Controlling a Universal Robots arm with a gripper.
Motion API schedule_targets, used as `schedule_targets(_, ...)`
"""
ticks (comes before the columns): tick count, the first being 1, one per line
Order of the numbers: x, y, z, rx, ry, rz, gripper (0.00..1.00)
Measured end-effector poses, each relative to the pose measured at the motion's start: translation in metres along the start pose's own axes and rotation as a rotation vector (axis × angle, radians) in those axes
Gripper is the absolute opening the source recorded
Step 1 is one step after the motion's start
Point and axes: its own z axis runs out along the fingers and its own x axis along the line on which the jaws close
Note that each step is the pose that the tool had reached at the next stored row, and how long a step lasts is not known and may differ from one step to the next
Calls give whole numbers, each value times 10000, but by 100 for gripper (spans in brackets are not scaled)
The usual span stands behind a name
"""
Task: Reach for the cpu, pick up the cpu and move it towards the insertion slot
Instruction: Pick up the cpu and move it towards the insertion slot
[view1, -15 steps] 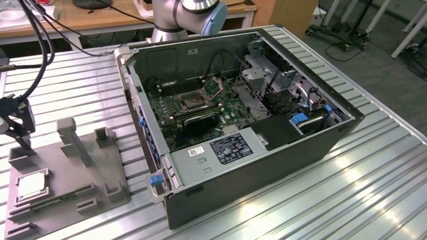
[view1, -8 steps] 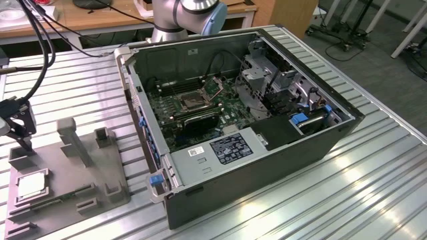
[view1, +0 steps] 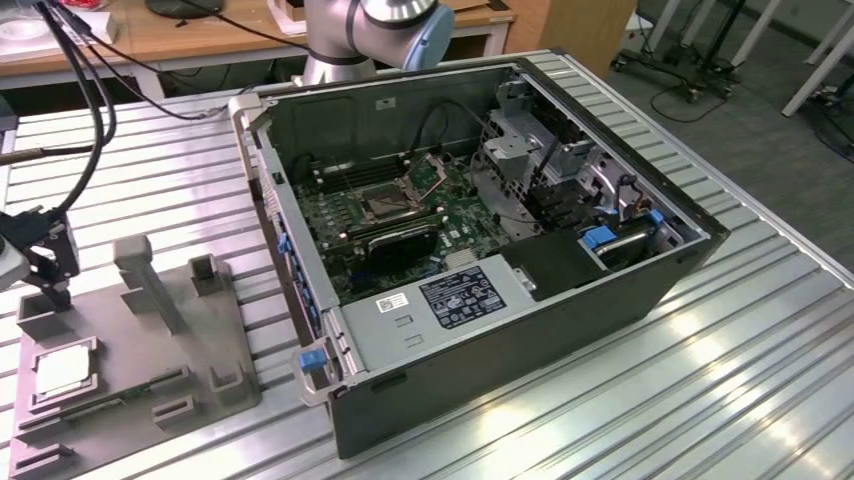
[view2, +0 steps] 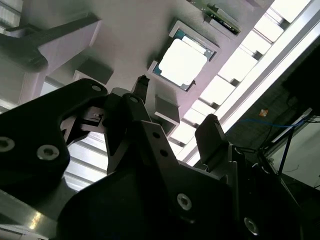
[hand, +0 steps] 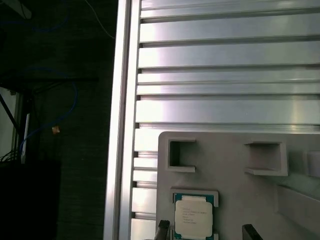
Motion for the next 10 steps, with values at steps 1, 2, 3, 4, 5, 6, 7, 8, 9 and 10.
schedule_targets(1, 0, -2, 18, 1, 1, -6, 65)
schedule_targets(2, 0, -8, 35, 1, 2, -13, 65)
schedule_targets(3, 3, -14, 55, 0, 2, -14, 65)
schedule_targets(4, 12, -17, 72, 1, 3, -11, 65)
schedule_targets(5, 18, -21, 90, 0, 1, -11, 65)
schedule_targets(6, 22, -24, 108, 0, 2, -12, 65)
schedule_targets(7, 25, -28, 126, 0, 0, -12, 65)
schedule_targets(8, 26, -34, 144, 0, 1, -12, 65)
schedule_targets(9, 27, -40, 163, 0, 1, -11, 65)
schedule_targets(10, 28, -45, 181, 0, 1, -12, 65)
